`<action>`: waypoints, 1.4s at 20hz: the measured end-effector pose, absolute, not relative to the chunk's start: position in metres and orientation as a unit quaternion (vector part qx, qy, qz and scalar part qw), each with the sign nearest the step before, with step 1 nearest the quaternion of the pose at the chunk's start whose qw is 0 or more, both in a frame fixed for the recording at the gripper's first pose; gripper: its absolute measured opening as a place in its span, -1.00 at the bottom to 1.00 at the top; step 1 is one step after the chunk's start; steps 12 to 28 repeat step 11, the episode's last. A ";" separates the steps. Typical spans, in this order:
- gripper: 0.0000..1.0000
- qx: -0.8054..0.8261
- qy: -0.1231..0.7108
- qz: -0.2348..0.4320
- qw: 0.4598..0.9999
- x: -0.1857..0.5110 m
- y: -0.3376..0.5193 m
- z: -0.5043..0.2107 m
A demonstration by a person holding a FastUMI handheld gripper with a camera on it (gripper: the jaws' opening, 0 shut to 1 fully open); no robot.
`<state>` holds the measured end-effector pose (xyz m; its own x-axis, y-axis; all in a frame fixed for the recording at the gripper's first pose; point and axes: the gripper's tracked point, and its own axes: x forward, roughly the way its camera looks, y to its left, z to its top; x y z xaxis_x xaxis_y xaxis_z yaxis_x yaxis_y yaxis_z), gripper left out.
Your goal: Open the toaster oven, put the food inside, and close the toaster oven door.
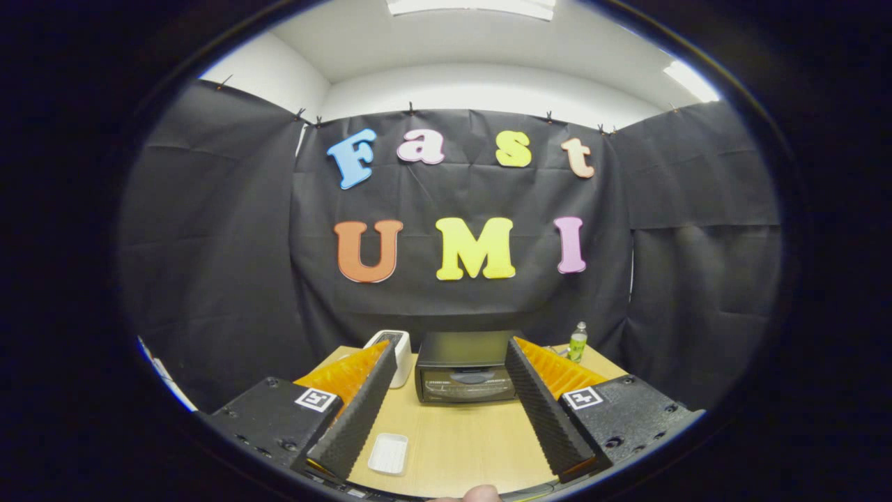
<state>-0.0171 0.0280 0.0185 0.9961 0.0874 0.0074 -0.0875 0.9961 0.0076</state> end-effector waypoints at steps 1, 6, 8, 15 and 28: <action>1.00 0.000 -0.007 0.047 0.999 -0.014 0.029 0.019; 1.00 0.005 0.019 0.046 0.999 -0.004 0.037 0.000; 1.00 -0.011 0.011 0.044 0.999 -0.002 0.038 0.001; 1.00 -0.007 0.013 0.039 0.999 -0.009 0.046 -0.011; 1.00 -0.007 0.013 0.039 0.999 -0.009 0.046 -0.011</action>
